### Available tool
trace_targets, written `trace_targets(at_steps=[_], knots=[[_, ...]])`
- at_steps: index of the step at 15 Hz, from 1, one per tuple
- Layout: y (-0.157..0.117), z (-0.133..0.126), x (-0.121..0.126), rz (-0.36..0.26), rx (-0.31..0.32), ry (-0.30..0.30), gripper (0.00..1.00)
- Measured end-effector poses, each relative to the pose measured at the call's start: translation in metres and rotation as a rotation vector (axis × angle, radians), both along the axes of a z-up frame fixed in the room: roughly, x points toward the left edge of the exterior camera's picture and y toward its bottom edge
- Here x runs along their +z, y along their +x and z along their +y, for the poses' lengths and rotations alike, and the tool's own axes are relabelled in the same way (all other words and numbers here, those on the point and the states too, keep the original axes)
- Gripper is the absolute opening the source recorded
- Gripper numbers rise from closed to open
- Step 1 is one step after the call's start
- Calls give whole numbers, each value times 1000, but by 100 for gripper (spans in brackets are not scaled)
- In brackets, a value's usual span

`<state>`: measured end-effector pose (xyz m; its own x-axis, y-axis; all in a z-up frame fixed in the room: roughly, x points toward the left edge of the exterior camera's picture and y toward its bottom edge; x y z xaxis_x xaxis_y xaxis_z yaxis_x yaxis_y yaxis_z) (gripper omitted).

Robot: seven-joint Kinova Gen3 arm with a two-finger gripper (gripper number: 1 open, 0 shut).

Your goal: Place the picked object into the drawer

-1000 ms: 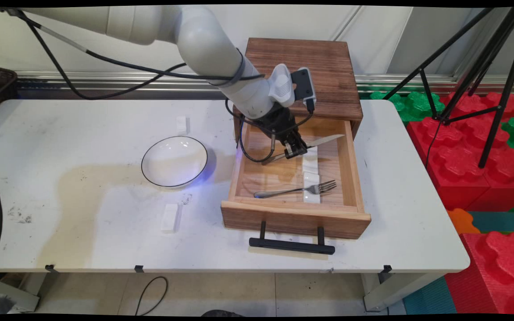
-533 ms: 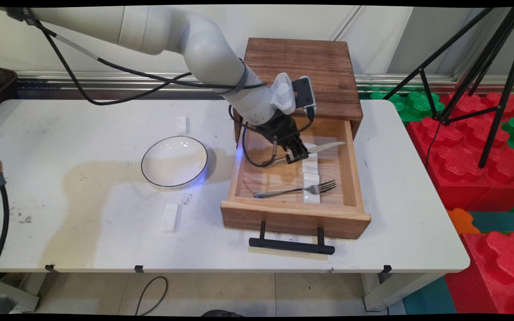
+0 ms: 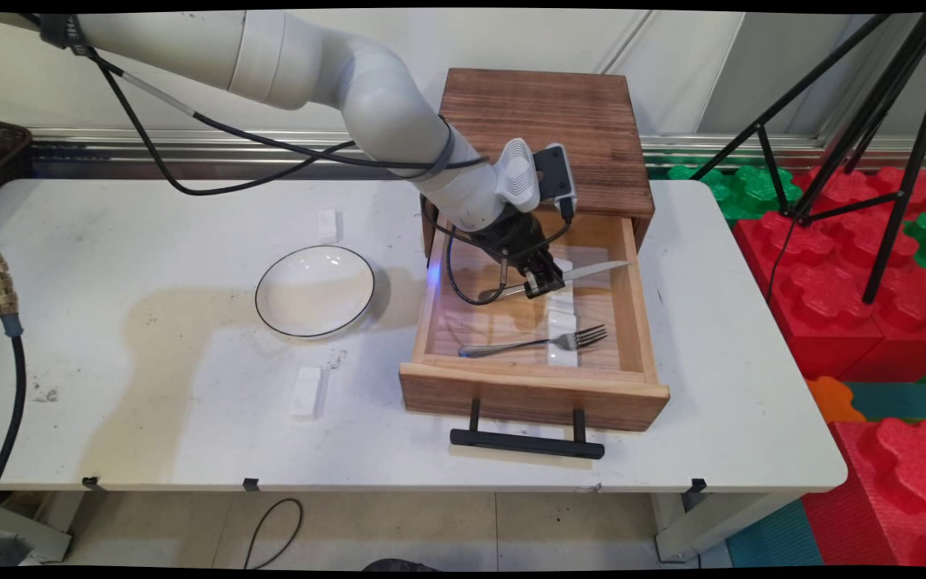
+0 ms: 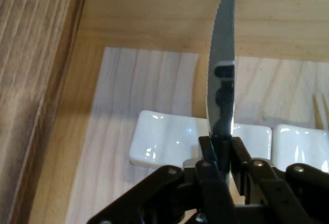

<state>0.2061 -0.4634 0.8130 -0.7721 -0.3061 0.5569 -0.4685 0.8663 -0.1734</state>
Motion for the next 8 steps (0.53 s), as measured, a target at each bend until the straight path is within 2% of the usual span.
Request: trace_targets(at_steps=[5, 6, 8], knots=[[-2, -2, -5, 8, -4, 4, 0], [-3, -2, -6, 9, -5, 5, 100], [-7, -4, -7, 14, -13, 6, 100]])
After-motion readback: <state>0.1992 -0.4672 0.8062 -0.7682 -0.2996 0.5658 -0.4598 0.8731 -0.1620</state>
